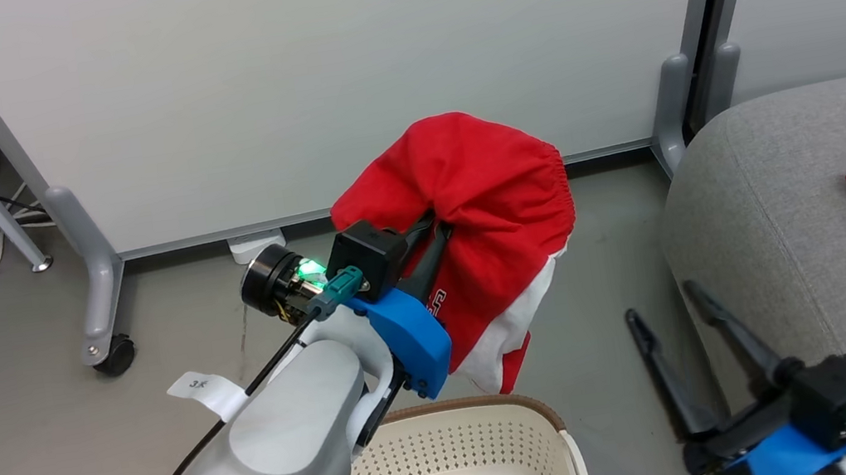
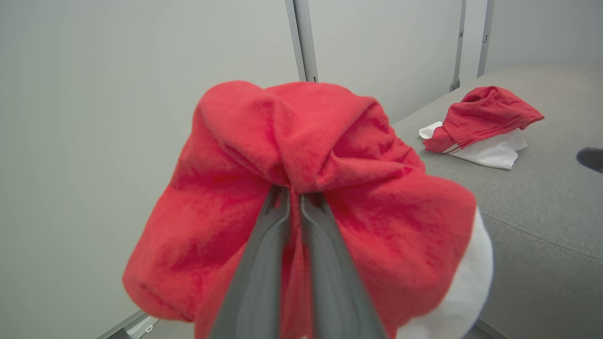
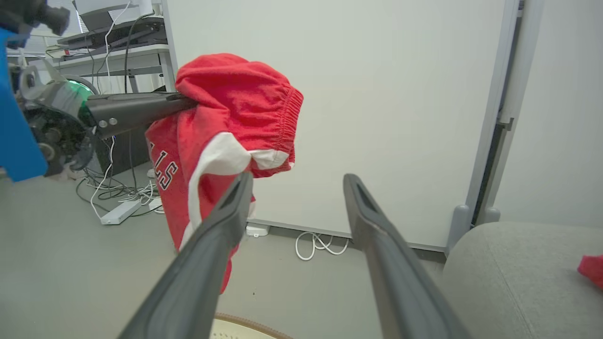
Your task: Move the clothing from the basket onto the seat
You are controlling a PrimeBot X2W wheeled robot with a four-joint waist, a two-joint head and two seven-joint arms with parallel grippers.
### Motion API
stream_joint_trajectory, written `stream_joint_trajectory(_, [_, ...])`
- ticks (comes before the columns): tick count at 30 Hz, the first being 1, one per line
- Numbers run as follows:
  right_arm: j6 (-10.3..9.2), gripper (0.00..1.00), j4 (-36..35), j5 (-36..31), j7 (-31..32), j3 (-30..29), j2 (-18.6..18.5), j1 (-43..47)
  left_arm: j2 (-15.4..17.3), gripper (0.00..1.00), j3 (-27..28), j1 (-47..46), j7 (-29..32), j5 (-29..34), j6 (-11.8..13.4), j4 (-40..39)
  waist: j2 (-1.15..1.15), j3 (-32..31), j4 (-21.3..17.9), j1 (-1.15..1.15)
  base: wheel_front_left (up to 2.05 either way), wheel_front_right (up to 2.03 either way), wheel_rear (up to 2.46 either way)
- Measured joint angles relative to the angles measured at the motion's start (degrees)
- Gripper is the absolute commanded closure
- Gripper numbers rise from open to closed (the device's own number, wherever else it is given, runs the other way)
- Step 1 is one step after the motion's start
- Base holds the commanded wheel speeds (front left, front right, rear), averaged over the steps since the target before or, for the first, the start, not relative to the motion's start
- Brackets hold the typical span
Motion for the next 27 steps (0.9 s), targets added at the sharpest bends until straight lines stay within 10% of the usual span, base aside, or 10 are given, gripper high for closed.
stream_joint_trajectory(27, [0.0, 0.0, 18.6, 3.7, 0.0, 14.3, 2.2, -16.8, -2.4, 1.0, -2.6, -1.8, 0.0, 1.0, 0.2, -2.3, 0.0, 2.8, 4.5, 0.0, 0.0, 0.0, 0.0])
